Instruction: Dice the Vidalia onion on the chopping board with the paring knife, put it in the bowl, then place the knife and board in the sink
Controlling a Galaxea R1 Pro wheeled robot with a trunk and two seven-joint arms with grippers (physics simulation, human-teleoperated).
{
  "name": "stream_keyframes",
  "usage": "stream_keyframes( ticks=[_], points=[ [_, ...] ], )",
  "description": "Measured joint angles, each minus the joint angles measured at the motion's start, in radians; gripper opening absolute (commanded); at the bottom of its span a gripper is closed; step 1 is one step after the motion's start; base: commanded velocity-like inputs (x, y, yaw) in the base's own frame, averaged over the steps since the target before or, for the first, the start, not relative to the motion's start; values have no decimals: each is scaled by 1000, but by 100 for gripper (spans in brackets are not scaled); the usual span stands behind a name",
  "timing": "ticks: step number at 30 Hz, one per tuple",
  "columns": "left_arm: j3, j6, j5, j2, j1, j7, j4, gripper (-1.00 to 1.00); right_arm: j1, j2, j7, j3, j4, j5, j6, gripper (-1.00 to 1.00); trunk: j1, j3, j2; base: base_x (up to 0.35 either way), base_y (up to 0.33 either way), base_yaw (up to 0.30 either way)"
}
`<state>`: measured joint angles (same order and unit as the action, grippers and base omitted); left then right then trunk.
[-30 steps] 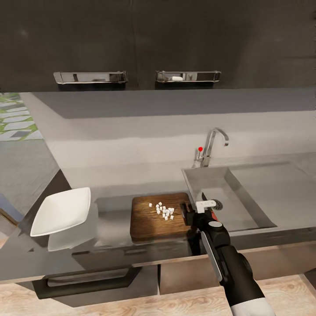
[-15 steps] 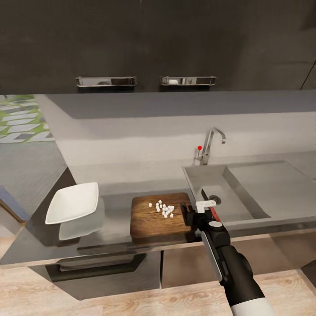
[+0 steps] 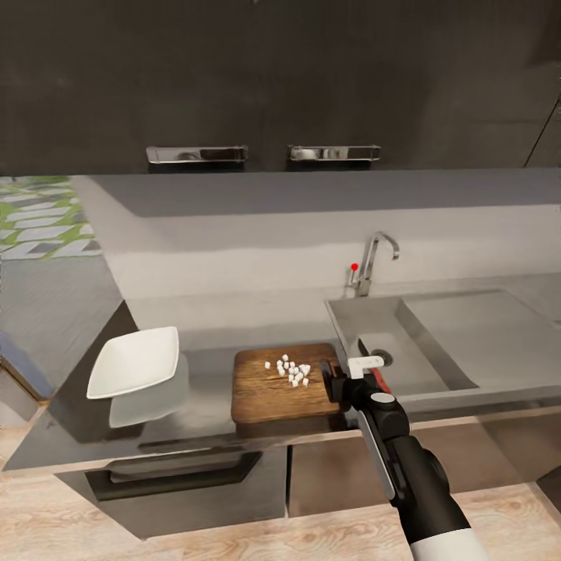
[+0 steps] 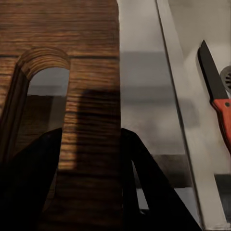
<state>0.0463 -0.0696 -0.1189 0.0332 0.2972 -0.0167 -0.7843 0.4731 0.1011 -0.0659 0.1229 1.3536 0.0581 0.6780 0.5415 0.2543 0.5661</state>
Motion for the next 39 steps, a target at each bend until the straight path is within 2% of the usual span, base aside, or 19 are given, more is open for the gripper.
stream_keyframes(
  ticks=[14,21,32,39],
  points=[
    [0,0,0,0,0,0,0,100,0,0,0,0,0,-4,3,-100,0,-23,0,-140,119,-17],
    [0,0,0,0,0,0,0,100,0,0,0,0,0,1,3,-100,0,-34,0,-10,52,-66],
    [0,0,0,0,0,0,0,100,0,0,0,0,0,-1,2,-100,0,-52,0,0,273,-73],
    [0,0,0,0,0,0,0,100,0,0,0,0,0,-1,2,-100,0,-63,0,0,38,-76]
  ],
)
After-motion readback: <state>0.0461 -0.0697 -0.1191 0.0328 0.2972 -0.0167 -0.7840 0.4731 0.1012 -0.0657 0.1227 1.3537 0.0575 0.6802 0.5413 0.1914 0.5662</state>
